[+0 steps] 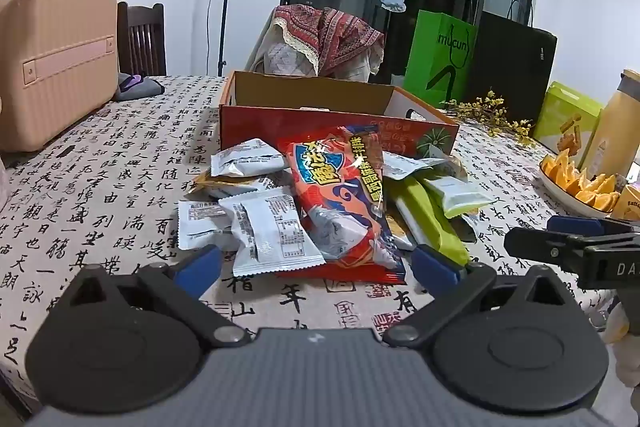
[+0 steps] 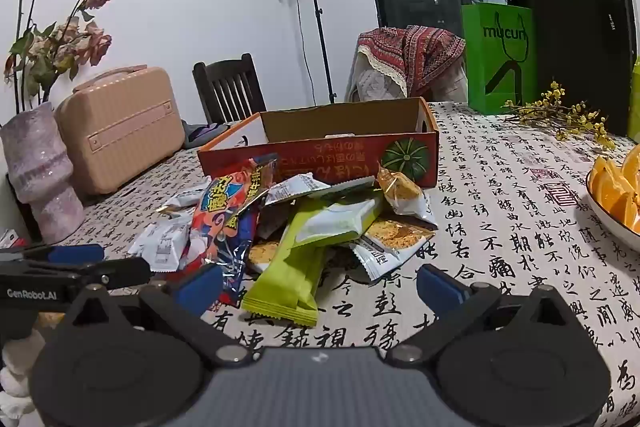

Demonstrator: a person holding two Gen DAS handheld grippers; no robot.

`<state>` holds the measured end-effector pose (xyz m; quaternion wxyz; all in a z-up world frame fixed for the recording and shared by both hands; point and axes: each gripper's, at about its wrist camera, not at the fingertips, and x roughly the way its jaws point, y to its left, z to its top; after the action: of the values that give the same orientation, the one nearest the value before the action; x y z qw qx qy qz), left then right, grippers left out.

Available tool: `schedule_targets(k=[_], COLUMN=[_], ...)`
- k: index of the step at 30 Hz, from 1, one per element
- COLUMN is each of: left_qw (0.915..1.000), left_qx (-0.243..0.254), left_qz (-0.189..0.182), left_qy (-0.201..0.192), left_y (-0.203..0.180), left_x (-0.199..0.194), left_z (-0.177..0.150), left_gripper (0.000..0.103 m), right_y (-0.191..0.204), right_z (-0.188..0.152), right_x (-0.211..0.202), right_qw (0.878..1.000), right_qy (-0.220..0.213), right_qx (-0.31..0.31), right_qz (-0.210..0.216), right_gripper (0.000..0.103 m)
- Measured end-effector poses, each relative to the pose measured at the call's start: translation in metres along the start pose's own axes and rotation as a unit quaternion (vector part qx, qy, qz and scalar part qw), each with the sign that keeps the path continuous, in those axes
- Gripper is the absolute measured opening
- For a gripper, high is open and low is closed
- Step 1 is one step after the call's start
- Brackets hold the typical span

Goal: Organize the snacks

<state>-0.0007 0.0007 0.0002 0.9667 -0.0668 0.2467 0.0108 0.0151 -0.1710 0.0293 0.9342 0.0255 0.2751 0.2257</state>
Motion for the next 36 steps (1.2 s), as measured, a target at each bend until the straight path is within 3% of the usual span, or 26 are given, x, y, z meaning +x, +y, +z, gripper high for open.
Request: schedule_targets(k=[36], left_qw=[0.9998], left_qx=[-0.015], left_qz=[-0.012], left_qy=[0.009], left_y=[0.0017], left_x=[0.0053], left_z=[-0.0013], left_gripper=[0.103], right_y=[-0.0016], right_z=[-0.0021], right_x=[0.0070], right_qw=[1.000], right_qy=[0.008], right_qx=[0.009], right_qz=[0.002], right_gripper=[0.103])
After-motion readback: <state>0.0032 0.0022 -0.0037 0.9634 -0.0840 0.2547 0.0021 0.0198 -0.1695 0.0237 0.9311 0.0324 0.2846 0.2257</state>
